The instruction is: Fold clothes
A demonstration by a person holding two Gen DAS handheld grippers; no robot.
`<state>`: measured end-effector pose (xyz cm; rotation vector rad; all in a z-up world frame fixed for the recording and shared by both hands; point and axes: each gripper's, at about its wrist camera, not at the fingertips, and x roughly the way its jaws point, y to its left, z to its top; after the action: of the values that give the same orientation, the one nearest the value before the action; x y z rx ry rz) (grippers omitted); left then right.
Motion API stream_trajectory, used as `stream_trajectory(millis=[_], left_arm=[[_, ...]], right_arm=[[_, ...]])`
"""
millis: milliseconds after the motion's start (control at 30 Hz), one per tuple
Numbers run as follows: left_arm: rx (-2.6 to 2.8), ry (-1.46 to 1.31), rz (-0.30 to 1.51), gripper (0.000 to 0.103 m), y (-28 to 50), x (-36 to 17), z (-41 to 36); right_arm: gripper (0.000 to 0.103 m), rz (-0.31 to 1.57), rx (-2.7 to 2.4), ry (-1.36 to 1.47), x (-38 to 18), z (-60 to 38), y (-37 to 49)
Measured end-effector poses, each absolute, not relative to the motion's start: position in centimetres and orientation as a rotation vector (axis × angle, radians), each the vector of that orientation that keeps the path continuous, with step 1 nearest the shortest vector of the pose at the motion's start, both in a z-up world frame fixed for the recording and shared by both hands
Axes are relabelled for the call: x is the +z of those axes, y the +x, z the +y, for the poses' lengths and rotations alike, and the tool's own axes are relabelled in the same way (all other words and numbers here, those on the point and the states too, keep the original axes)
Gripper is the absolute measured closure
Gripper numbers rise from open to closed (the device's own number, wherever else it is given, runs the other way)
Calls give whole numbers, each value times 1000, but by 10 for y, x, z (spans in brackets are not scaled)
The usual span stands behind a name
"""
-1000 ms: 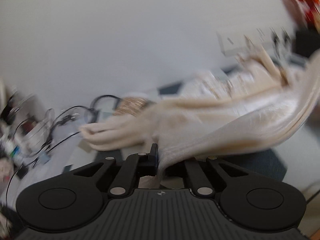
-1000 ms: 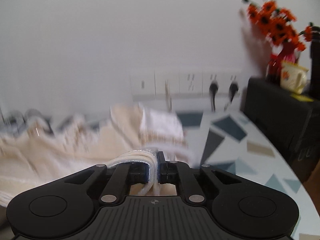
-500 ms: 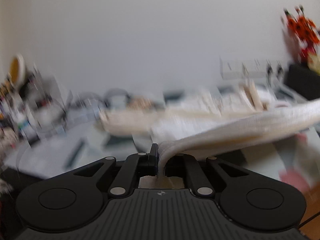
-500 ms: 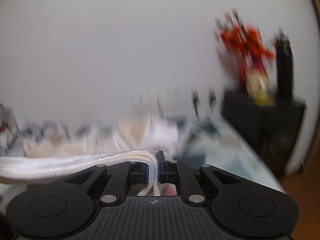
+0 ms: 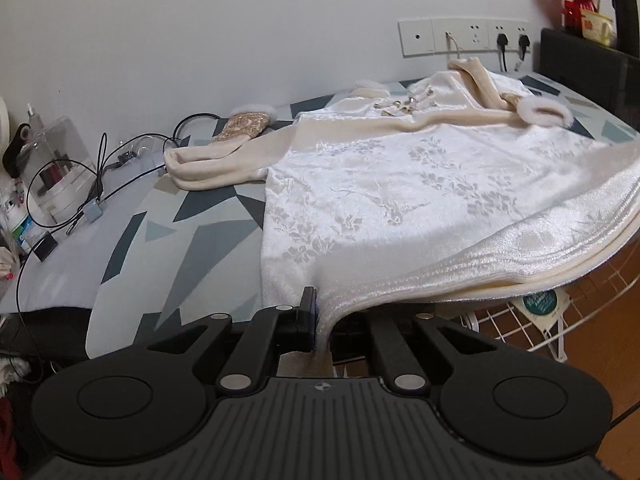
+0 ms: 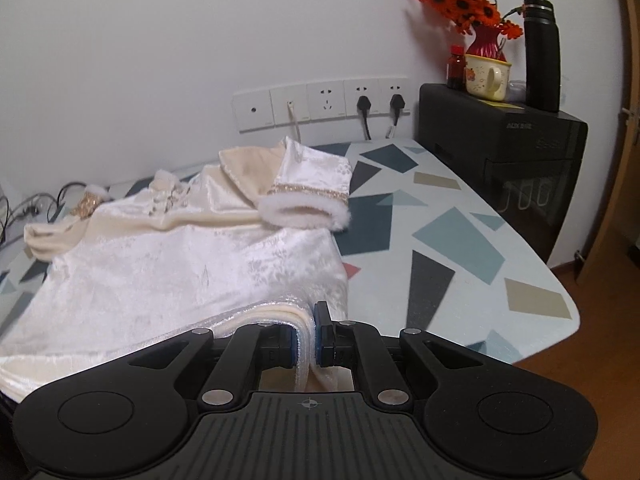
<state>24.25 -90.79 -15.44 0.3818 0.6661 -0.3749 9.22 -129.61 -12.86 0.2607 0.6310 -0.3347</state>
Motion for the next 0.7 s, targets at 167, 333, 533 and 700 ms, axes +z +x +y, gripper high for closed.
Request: stream_trajectory(millis=[167, 333, 533, 700], left_arm=[[-348, 390, 667, 96, 258, -157, -917], [-307, 393, 679, 95, 299, -153, -939], [-232, 414, 775, 92, 364, -163, -973], [-165, 429, 867, 55, 420, -174, -1001]], right_arm=[[96, 664, -321, 259, -134, -1303, 97], [96, 670, -298, 265, -139, -1320, 133], [92, 727, -254, 268, -168, -1350, 206], [56, 839, -250, 253, -193, -1370, 255]])
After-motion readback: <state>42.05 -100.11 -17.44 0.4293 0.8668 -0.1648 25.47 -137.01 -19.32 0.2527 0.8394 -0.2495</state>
